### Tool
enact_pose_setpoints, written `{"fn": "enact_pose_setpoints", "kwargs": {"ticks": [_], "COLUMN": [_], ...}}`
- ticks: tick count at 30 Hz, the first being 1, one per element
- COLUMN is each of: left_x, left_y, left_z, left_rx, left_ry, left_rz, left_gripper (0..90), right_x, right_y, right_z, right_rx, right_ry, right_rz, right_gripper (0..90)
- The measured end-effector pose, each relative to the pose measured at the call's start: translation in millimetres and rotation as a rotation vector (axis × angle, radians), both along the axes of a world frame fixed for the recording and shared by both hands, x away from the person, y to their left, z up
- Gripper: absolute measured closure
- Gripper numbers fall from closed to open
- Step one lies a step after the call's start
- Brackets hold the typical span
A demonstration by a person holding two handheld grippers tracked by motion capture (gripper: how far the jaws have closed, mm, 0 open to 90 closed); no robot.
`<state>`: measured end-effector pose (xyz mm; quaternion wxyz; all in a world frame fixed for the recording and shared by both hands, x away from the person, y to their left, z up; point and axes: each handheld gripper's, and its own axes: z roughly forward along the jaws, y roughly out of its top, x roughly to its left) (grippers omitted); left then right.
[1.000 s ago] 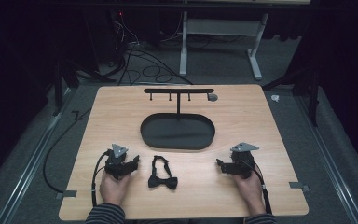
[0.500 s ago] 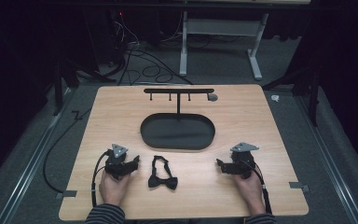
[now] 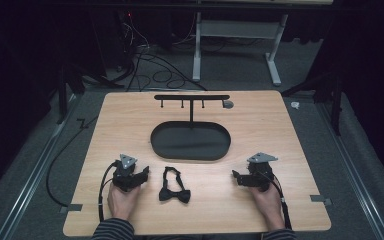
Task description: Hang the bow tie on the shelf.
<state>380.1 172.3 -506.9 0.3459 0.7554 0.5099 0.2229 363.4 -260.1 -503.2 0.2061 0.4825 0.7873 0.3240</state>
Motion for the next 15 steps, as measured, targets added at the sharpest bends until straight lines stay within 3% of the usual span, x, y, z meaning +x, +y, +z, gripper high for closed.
{"fn": "enact_pose_setpoints", "kwargs": {"ticks": [15], "left_x": [0.8], "left_y": [0.1], "left_z": [1.2], "left_rx": [0.005], "left_ry": [0.009], "left_rz": [-0.015], "left_gripper": [41.7], "right_x": [0.0], "right_y": [0.0], "right_z": [0.0], "right_rx": [0.000], "right_ry": [0.000], "right_rz": [0.000], "right_gripper": [20.5]}}
